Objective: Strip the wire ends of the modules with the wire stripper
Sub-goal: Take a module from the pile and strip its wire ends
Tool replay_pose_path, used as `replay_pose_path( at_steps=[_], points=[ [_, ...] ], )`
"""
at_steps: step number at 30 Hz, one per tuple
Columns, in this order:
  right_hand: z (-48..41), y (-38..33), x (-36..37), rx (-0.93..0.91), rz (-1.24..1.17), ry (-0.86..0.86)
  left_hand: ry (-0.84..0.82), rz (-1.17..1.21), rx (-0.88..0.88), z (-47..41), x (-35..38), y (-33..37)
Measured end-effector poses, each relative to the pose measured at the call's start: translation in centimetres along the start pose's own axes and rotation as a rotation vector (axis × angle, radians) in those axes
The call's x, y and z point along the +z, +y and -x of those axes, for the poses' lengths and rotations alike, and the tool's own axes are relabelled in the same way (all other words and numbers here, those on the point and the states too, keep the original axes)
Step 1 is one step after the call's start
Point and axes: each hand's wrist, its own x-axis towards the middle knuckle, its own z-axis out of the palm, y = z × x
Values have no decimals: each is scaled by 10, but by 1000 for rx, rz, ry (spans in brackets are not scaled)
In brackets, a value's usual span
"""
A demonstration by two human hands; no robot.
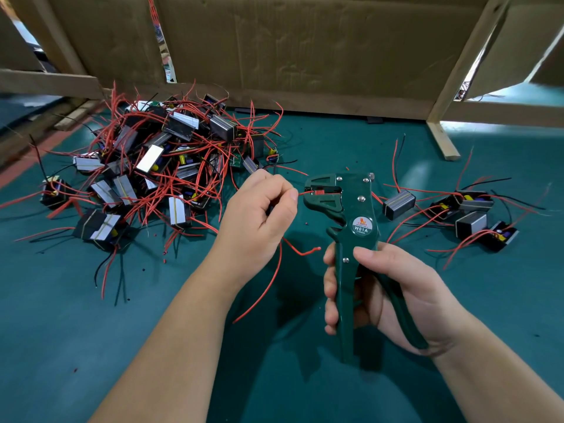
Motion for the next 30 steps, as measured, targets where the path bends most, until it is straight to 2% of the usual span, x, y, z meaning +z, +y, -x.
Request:
replay_pose_path(
  at_steps=[7, 10, 14, 16, 19, 25, 27, 30],
  points=[
    [1, 2, 3, 17, 65, 124, -16, -3, -15, 0, -2, 0],
    [-2, 5, 6, 19, 120, 248, -25, -44, 9, 0, -2, -4],
    [-11, 9, 9, 21, 57, 376, -154, -151, -70, 2, 6, -10],
    [-13, 8, 10, 14, -101, 337, -172, -94, -146, 3, 8, -9],
    [-12, 3, 5, -27, -288, 243, -106, 76, -215, 2, 6, -5],
    [-8, 4, 6, 80, -342, -81, -135, 266, -320, 5, 13, 3],
    [-10, 6, 7, 60, -343, -84, -127, 366, -374, 7, 17, 5],
    [-11, 6, 7, -4, -332, -7, -14, 263, -347, 5, 19, 5]
  ],
)
